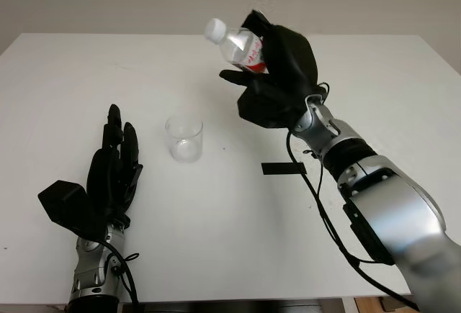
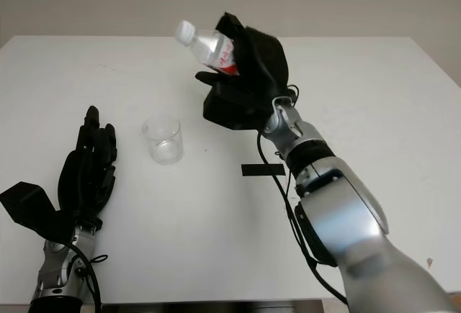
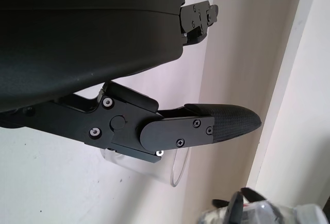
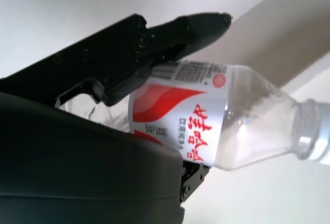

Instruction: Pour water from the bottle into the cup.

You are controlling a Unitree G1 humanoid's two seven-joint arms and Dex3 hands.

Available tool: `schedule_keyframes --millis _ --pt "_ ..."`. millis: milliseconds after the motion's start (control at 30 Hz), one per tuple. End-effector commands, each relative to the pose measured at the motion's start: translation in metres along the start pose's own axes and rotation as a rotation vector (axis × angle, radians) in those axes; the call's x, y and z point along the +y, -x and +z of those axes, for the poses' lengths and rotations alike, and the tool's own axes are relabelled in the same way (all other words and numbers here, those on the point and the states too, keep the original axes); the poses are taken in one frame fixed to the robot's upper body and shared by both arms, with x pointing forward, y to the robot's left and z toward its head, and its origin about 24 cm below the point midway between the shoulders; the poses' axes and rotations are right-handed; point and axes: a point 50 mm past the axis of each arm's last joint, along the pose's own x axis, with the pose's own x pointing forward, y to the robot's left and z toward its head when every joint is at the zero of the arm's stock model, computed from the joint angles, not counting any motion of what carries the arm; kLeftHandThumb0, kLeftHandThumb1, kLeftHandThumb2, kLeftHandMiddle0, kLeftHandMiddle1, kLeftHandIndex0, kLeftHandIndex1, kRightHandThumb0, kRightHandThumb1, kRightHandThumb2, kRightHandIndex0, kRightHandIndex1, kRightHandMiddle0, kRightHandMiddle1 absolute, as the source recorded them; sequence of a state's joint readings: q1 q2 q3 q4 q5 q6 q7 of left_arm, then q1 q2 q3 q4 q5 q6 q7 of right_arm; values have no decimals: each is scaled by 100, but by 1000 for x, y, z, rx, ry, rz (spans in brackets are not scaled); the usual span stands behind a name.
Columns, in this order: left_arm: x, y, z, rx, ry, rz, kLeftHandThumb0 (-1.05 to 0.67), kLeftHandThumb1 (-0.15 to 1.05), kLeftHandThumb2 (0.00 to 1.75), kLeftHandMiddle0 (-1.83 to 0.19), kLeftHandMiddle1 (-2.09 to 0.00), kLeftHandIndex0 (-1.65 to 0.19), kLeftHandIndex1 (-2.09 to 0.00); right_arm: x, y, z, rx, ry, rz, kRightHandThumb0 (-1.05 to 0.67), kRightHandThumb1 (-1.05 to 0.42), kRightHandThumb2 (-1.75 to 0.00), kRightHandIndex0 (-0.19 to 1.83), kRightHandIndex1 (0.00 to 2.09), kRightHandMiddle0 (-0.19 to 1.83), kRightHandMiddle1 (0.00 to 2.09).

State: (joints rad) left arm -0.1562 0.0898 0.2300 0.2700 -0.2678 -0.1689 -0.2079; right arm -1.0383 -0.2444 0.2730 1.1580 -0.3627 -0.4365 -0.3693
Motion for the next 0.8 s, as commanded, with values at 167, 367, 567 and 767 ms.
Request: schedule_keyframes --millis 167,367,567,767 --pt "0 7 -14 74 11 8 -76 105 49 19 -5 17 -5 -5 23 -22 131 -355 2 -38 -105 -42 123 209 88 209" --pt "-1 6 -14 73 19 -3 -75 105 49 19 -4 18 -5 -3 49 -30 175 -492 3 -38 -105 -43 114 209 79 209" --pt "-3 6 -15 77 29 -10 -76 105 48 19 -4 19 -5 0 67 -33 261 -642 -4 -40 -105 -43 131 209 88 209" --pt "-3 7 -16 85 39 -7 -76 105 46 19 -4 19 -5 9 80 -29 306 -719 17 -42 -105 -43 142 209 99 209"
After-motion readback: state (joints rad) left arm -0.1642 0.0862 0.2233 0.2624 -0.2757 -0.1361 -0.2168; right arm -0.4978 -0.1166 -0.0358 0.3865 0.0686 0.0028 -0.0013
